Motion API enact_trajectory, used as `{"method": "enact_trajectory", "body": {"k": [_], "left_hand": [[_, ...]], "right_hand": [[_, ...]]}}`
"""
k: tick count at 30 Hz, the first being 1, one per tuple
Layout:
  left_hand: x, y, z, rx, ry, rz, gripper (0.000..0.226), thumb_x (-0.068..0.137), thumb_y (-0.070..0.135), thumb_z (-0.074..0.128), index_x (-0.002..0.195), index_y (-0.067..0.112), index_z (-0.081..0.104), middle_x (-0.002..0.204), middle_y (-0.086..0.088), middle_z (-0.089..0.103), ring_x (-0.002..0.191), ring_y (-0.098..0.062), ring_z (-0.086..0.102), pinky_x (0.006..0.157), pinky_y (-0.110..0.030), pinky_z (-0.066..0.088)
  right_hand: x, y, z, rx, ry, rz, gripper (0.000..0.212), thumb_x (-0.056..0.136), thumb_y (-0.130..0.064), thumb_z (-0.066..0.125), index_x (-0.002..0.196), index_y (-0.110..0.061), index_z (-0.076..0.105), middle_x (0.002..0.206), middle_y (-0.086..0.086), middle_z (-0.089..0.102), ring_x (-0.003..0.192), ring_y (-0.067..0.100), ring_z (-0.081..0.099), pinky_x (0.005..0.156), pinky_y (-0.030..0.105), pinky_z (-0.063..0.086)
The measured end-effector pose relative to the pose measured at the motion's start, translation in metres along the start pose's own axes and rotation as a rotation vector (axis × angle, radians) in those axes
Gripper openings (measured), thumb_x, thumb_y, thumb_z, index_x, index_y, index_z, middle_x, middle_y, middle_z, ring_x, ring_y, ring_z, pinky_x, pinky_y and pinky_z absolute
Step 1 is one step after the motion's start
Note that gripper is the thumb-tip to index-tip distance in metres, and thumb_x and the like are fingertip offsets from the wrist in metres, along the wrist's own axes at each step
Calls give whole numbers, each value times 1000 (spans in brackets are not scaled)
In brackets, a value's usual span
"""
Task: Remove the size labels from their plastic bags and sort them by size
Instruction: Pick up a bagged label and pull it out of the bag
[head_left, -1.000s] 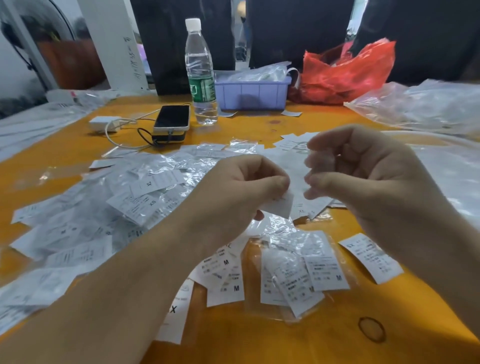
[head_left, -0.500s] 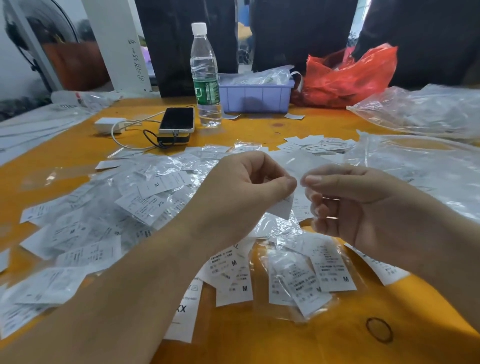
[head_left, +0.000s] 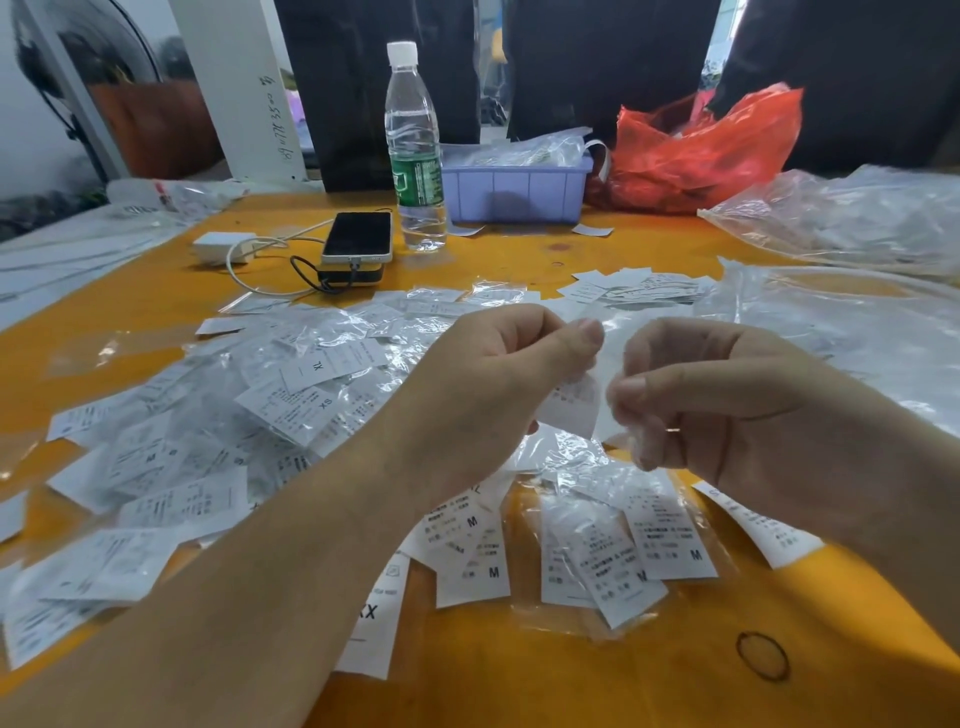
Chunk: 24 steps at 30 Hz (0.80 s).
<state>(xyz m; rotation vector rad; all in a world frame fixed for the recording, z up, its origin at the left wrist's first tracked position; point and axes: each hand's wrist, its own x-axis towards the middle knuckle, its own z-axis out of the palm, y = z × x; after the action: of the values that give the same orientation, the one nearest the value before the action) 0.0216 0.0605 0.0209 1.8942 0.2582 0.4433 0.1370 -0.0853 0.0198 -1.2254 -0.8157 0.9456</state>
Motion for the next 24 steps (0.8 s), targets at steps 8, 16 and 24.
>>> {"method": "enact_trajectory", "body": {"k": [8,16,24], "left_hand": [[-3,1,2,19,-117,12,37,82,46,57,88,12,70,74,-3,63,68,-14,58,64,-30,47],[-3,3,0,-12,-48,66,21,77,33,62,79,14,69,69,3,64,63,-7,57,60,-16,46],[-4,3,2,73,-101,31,16,75,35,61,77,22,70,70,10,66,67,-3,60,66,-19,48]], "right_hand": [[0,3,-1,-129,-124,88,15,71,-12,74,82,-2,74,63,12,48,51,15,45,49,25,46],[2,1,0,-97,-95,80,19,77,-21,64,58,-16,64,54,0,45,48,10,40,48,24,41],[4,1,-5,-16,113,-6,18,69,-19,73,59,-16,58,62,3,44,50,12,41,48,24,46]]}}
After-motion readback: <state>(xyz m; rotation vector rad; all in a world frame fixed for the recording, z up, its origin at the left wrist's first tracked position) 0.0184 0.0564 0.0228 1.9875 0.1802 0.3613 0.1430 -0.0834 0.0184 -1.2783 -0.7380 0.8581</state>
